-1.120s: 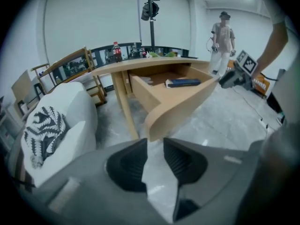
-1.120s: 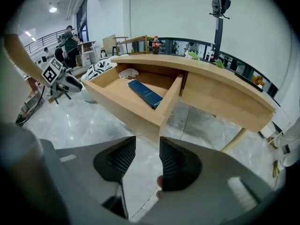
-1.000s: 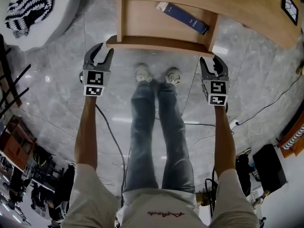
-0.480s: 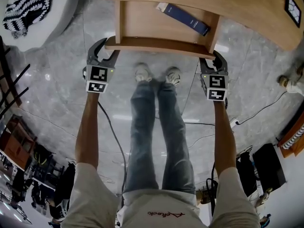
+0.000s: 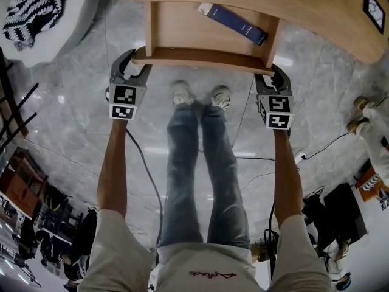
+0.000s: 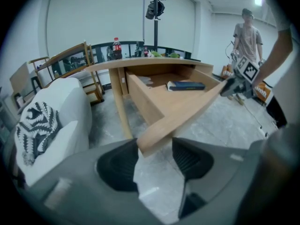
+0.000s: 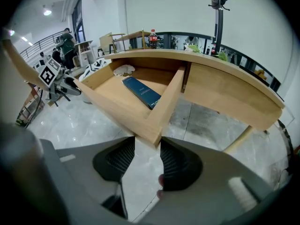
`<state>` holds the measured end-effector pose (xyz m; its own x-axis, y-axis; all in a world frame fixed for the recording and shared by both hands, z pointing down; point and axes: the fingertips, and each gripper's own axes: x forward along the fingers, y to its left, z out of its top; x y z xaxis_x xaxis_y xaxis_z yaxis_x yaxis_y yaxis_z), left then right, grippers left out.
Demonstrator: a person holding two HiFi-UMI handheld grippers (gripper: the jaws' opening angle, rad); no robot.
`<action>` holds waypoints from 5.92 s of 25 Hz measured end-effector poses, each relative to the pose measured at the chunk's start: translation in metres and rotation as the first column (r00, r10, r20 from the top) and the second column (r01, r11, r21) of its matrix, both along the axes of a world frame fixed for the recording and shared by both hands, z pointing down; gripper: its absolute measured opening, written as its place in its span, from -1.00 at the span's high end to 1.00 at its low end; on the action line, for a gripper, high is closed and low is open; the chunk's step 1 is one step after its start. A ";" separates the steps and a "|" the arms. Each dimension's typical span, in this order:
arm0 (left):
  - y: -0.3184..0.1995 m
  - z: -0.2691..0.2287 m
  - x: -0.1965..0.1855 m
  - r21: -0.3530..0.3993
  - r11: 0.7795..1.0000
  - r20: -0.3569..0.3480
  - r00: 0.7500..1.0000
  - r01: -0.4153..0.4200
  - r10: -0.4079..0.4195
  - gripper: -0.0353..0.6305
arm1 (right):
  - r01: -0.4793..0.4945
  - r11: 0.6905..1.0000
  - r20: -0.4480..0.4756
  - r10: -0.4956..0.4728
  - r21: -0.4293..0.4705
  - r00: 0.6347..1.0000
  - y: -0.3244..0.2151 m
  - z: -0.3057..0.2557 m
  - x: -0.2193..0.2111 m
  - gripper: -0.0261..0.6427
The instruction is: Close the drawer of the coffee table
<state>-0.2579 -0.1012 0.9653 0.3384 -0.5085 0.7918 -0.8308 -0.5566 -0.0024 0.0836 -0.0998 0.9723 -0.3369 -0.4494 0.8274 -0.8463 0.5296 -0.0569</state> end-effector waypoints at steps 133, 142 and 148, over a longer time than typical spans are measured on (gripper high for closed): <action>-0.039 -0.378 0.099 0.249 0.944 -0.317 0.939 0.218 -0.133 0.89 | -0.328 0.890 0.352 0.211 0.316 0.912 -0.043 -0.393 -0.036 0.91; -0.011 -0.491 0.117 0.298 0.925 -0.347 0.929 0.238 -0.127 0.89 | -0.333 0.864 0.385 0.181 0.377 0.905 -0.020 -0.505 -0.027 0.91; 0.007 -0.552 0.121 0.347 0.908 -0.351 0.930 0.235 -0.106 0.89 | -0.289 0.850 0.333 0.144 0.440 0.932 0.005 -0.564 -0.019 0.91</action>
<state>-0.1373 -0.0939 0.4129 0.4184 -0.8187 0.3932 -0.9043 -0.4159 0.0961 0.0647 -0.0949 0.4083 -0.3658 -0.8497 0.3798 -0.9291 0.3569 -0.0964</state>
